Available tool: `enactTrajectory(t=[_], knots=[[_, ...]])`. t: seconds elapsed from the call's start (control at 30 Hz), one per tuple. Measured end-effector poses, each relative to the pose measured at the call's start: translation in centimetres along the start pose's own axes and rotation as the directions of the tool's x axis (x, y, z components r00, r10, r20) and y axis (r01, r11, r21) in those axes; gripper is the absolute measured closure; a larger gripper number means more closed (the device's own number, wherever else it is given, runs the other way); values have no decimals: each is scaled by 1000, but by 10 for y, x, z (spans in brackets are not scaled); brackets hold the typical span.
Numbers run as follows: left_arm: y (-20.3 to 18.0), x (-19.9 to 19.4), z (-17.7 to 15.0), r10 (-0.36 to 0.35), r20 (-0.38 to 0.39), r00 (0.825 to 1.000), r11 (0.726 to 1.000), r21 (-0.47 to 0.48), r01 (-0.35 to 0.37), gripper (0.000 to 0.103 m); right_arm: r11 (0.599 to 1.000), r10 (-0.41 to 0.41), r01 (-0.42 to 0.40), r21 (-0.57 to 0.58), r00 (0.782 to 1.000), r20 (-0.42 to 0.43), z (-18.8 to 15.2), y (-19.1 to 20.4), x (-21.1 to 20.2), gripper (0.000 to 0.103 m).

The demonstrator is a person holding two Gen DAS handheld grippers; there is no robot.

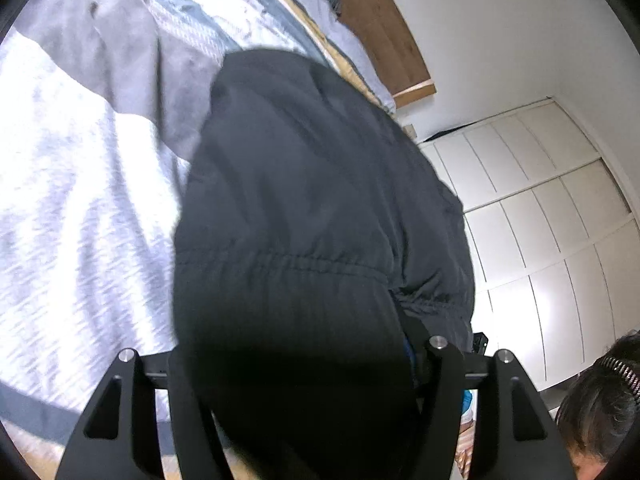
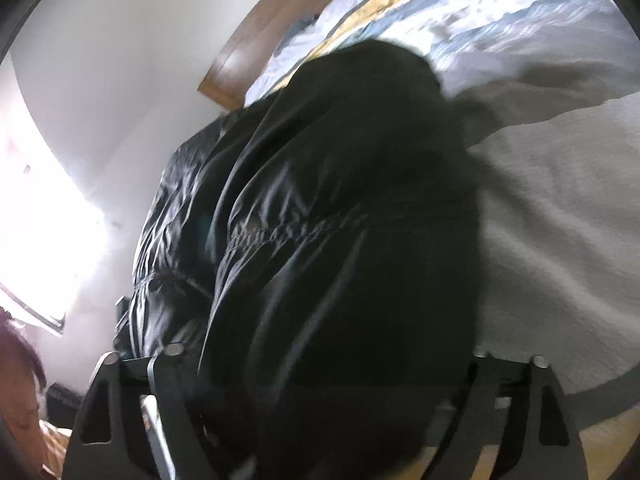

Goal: Fold large clothes

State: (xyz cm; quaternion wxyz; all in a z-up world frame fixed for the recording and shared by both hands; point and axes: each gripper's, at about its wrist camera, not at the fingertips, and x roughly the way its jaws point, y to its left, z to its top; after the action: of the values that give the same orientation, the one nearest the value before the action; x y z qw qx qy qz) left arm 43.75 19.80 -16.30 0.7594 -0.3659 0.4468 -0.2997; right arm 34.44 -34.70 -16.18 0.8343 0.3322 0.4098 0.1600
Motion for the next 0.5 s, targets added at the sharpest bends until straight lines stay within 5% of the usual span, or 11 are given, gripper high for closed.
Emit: enactTrajectory(t=[0.23,0.5], knots=[[19,-76,-22,41,154,987,999,-27,-37,42,996,-66,55,76,985,157,-15,-36,-89,9],[-24,-141,-79,240,261,935,967,18,-254,42,965,-251,225,133,941,226,-64,-22,-171,5]])
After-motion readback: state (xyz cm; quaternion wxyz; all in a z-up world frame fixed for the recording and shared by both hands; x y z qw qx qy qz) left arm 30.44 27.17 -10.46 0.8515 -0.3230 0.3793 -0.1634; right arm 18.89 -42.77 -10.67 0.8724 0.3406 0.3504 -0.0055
